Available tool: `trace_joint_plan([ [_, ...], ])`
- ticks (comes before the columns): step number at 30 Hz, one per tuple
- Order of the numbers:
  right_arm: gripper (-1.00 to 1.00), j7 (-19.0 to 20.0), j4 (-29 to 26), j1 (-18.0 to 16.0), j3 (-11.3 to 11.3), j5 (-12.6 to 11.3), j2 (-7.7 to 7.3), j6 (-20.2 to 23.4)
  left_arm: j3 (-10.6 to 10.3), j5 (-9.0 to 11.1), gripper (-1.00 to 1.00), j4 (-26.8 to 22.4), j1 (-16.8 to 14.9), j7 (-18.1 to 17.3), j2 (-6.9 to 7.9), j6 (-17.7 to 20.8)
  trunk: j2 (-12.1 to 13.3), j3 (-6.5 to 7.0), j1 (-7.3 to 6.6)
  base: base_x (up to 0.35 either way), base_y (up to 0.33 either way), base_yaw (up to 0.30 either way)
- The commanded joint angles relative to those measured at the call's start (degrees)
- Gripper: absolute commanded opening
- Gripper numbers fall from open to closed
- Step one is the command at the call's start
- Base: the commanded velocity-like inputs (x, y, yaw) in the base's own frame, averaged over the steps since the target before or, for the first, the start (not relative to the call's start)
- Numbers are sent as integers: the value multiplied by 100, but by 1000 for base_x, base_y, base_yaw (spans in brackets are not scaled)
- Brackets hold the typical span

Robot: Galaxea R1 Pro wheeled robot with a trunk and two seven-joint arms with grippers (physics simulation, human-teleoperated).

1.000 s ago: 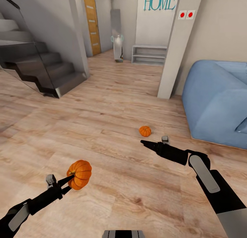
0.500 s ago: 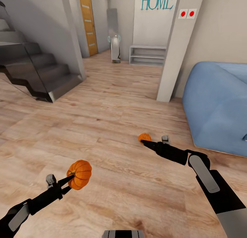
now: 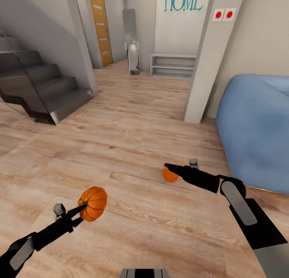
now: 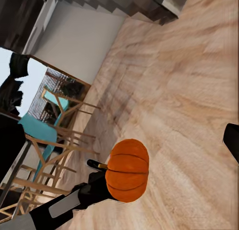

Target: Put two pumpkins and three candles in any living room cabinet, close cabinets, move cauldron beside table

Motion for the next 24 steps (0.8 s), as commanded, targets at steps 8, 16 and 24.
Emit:
trace_joint_plan([
  [8, 100, 7, 529, -4, -16, 15, -6, 8, -34, -12, -100, -8, -5, -669, 15, 569, -2, -4, 2, 346, 0, -176],
  [16, 100, -595, 796, -4, -26, 30, 10, 19, -142, 0, -100, -454, 18, -1117, 5, 616, -2, -4, 2, 346, 0, -52],
  [24, 100, -1267, 1509, -4, -34, 20, 16, 34, -118, 37, -100, -2609, 484, -1259, 150, 1303, -2, -4, 2, 343, -83, -1],
])
